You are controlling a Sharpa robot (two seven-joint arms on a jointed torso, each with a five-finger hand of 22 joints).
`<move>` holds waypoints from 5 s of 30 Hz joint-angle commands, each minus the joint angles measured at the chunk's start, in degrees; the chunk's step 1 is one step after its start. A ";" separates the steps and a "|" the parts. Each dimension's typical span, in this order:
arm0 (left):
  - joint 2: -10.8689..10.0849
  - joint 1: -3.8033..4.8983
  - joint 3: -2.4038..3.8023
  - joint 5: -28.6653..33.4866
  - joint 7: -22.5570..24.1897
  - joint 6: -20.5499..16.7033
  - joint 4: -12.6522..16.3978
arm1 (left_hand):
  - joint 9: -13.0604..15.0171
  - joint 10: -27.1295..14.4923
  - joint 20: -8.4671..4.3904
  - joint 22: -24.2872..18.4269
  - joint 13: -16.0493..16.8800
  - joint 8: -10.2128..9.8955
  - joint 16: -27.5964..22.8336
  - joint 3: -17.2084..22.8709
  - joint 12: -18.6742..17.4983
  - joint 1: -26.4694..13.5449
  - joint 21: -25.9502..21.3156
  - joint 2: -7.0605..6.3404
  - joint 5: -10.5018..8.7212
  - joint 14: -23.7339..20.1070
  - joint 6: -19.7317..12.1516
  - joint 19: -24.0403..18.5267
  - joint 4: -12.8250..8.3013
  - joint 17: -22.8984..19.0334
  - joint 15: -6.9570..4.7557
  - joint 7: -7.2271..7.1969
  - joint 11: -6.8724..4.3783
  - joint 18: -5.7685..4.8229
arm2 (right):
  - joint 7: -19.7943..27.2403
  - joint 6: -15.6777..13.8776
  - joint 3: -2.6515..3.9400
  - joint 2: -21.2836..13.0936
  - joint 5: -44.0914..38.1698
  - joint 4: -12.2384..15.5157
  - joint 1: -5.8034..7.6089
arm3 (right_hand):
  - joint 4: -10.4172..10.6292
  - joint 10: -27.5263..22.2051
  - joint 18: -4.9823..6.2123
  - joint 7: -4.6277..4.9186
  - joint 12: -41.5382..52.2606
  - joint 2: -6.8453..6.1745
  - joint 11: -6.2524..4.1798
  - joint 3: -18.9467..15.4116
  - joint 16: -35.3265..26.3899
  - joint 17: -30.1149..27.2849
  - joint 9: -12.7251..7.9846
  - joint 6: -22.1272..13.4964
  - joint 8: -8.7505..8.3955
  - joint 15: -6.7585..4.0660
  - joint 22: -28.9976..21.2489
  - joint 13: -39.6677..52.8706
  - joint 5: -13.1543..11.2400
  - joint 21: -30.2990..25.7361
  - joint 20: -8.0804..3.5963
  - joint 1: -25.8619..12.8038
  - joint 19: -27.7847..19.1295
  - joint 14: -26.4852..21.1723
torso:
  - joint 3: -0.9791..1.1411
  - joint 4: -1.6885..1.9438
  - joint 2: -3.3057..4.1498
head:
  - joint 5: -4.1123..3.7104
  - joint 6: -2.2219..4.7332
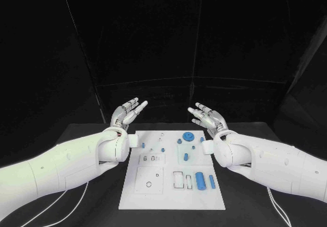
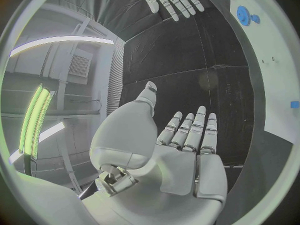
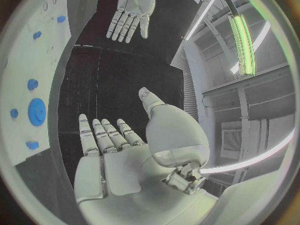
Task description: Assemble the parts on the task board
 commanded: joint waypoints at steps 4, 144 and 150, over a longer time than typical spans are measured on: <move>1.02 0.57 -0.24 2.00 2.79 7.80 -2.31 | 0.23 1.05 0.65 0.21 0.12 0.55 0.24 0.04 0.42 2.73 0.36 0.17 0.39 1.45 1.86 0.97 0.59 0.21 0.37 0.58 0.77 1.51 | -7.02 16.31 0.33 2.22 -8.75 -4.58 0.45 | -7.05 25.31 3.82 8.47 4.86 -0.67 0.57 0.74 4.32 1.70 1.72 18.27 3.43 -0.13 2.22 1.90 0.67 4.19 0.44 9.99 15.51 22.78 | 0.00 0.01 0.00 | 0.00 0.00; -15.25 3.61 -0.24 -2.57 1.05 15.68 22.99 | 1.46 36.74 -1.84 2.84 1.54 4.16 8.42 0.36 5.35 7.89 8.45 1.71 0.43 32.96 30.26 35.66 -2.76 4.69 -3.94 4.24 0.51 3.34 | -24.64 12.11 0.63 15.63 -81.91 -16.18 10.99 | -10.88 54.11 6.71 1.05 7.18 -5.08 -9.38 16.52 71.98 57.55 2.53 48.53 3.45 -13.95 30.34 3.24 -1.12 56.71 -11.00 12.87 43.55 70.30 | -1.17 0.88 13.42 | -0.02 2.31; -15.24 3.80 -0.25 -2.57 1.04 15.70 22.96 | 1.46 36.74 -1.84 2.84 1.54 4.16 8.42 0.36 5.35 7.89 8.45 1.71 0.43 32.96 30.26 35.66 -2.76 4.69 -3.94 4.24 0.51 3.34 | -24.68 14.00 0.63 17.44 -81.87 -18.28 10.99 | -10.72 54.01 6.69 1.09 7.10 -5.19 -9.33 16.59 72.01 57.51 2.52 48.47 3.40 -13.89 30.47 3.22 -1.20 56.85 -10.95 12.66 43.51 70.27 | -1.20 0.77 13.47 | 0.20 2.24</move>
